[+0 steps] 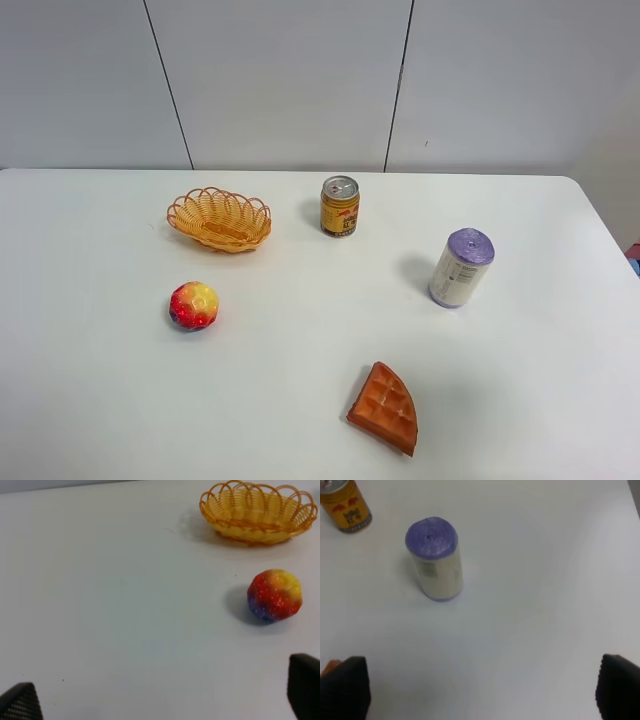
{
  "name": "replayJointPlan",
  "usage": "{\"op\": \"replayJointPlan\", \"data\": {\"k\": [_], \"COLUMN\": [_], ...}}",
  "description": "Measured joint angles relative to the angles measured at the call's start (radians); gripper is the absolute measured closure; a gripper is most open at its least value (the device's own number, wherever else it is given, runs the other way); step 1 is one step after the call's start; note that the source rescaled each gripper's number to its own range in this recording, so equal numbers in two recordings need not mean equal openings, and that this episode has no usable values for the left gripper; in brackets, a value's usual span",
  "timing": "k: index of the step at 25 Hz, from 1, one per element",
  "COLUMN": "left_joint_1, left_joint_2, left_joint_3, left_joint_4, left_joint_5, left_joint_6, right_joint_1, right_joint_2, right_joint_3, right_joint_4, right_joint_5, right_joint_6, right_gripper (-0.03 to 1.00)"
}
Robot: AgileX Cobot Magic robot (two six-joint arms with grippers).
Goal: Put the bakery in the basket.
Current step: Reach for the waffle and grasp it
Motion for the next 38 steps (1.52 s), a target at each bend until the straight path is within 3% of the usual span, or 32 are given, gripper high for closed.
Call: {"op": "replayJointPlan", "data": {"k": [3, 8, 15, 29, 31, 34, 38], "left_joint_1": [0.000, 0.000, 0.000, 0.000, 0.000, 0.000, 0.000], "left_joint_2": [0.000, 0.000, 0.000, 0.000, 0.000, 0.000, 0.000], "left_joint_3": [0.000, 0.000, 0.000, 0.000, 0.000, 0.000, 0.000], "left_joint_4": [0.000, 0.000, 0.000, 0.000, 0.000, 0.000, 0.000], "left_joint_5": [0.000, 0.000, 0.000, 0.000, 0.000, 0.000, 0.000], "left_joint_6": [0.000, 0.000, 0.000, 0.000, 0.000, 0.000, 0.000], "right_joint_1": [0.000, 0.000, 0.000, 0.011, 0.061, 0.204, 0.421], "right_joint_2": [0.157, 0.392, 0.629, 0.716, 0.716, 0.716, 0.716], "right_joint_3": [-0.112, -0.247, -0.285, -0.285, -0.285, -0.285, -0.285], "right_joint_4": [0.007, 0.014, 0.067, 0.182, 0.173, 0.124, 0.023], "right_joint_5": [0.056, 0.061, 0.060, 0.059, 0.057, 0.057, 0.057], "right_joint_6": [-0.013, -0.024, -0.125, -0.247, -0.215, -0.094, 0.165], "right_gripper": [-0.03, -0.03, -0.03, -0.03, -0.03, -0.03, -0.03]}}
